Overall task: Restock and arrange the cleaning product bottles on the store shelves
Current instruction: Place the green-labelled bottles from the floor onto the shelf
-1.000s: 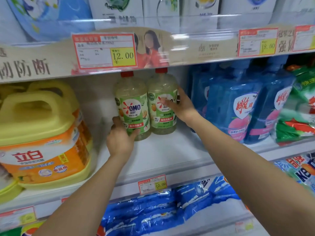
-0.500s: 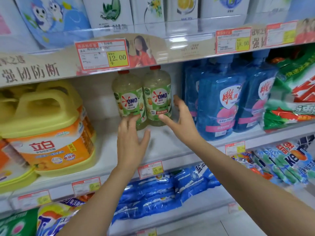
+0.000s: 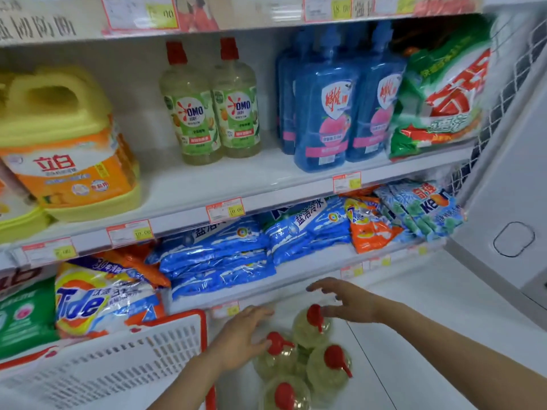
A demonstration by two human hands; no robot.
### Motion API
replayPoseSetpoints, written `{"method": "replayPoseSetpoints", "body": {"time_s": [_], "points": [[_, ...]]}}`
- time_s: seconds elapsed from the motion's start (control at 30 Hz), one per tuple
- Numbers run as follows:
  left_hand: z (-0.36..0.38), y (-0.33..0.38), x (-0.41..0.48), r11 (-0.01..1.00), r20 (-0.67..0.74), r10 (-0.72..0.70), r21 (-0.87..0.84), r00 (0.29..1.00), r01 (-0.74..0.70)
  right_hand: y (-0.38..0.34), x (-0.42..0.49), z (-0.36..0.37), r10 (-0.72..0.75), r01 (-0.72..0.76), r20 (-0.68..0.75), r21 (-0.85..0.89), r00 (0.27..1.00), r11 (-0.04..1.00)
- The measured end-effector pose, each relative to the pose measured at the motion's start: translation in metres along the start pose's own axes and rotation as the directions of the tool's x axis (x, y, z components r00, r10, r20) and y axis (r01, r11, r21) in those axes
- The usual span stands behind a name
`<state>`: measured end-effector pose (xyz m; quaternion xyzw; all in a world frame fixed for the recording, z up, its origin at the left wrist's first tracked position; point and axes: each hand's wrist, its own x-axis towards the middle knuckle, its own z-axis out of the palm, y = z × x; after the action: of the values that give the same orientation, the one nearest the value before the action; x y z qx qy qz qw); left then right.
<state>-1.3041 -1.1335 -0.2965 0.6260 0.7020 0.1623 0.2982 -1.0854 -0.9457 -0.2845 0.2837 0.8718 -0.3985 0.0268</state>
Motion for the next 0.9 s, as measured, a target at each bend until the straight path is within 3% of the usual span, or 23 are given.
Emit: {"method": "replayPoseSetpoints", "body": {"time_s": [0.07,0.13,0.3,0.57,0.7,0.9], "points": [[0.019,0.001,0.000,0.997,0.129,-0.069,0.054,0.989,0.063,0.015,-0.002,0.013,0.079,-0.069,0.132,-0.079,0.988,0.994],[0.031,0.001,0.002,0.992,0.137,-0.118,0.052,0.983,0.112,0.022,0.001,0.024,0.102,-0.092,0.156,-0.072,0.982,0.993],[0.054,-0.012,0.009,0.970,0.023,-0.220,-0.105,0.975,0.221,0.044,0.014,0.052,0.080,-0.080,0.000,0.001,0.997,0.997],[0.068,-0.038,0.021,0.880,-0.106,-0.313,-0.407,0.944,0.246,0.065,0.035,0.066,0.055,-0.044,-0.186,0.059,0.981,0.997],[0.061,-0.033,0.028,0.847,-0.133,-0.353,-0.466,0.926,0.256,0.064,0.047,0.070,0.069,-0.052,-0.152,0.113,0.986,0.992],[0.077,-0.025,0.035,0.887,-0.102,-0.396,-0.298,0.912,0.352,0.078,0.049,0.078,0.027,-0.005,-0.098,0.226,0.995,0.974]]}}
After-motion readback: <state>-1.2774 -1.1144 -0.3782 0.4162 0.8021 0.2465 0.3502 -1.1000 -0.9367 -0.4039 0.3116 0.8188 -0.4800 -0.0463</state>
